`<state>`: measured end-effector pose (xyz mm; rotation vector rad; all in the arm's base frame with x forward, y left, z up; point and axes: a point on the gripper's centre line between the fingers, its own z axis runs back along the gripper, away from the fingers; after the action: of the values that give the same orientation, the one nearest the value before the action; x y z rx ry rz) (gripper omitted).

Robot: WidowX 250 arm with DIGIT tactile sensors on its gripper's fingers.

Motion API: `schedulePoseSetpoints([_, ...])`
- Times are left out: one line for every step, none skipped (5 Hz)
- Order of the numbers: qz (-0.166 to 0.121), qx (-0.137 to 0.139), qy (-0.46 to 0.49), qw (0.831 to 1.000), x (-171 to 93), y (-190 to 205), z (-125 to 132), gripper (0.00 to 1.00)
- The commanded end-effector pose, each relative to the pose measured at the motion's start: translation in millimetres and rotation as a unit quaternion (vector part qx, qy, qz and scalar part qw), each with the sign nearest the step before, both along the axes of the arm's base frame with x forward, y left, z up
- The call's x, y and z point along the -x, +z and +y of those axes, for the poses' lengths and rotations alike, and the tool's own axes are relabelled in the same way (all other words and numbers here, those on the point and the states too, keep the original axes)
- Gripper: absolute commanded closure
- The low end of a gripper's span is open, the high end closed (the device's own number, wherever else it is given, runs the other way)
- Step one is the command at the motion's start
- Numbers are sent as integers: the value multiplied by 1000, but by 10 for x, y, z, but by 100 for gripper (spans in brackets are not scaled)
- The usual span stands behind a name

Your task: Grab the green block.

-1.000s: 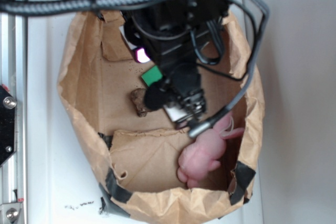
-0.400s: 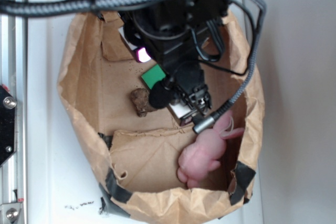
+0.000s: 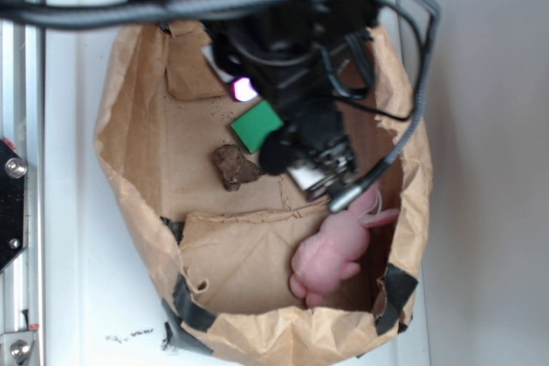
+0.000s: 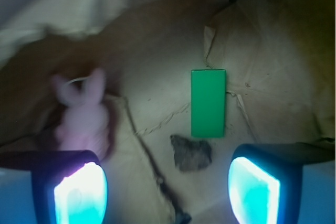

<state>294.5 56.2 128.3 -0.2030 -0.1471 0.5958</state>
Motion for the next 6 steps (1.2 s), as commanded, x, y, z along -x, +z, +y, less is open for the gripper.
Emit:
schedulePoseSetpoints([-17, -7, 11, 1000, -100, -102, 216, 0])
schedulePoseSetpoints([-35, -33, 26, 998, -61, -193, 365, 0])
schedulePoseSetpoints([-46, -51, 52, 996, -106, -374, 460, 0])
schedulePoseSetpoints([-44, -55, 69, 995, -69, -474, 558, 0])
schedulePoseSetpoints([-33, -10, 105, 994, -45, -531, 731, 0])
schedulePoseSetpoints([-43, -10, 107, 993, -6, -593, 685, 0])
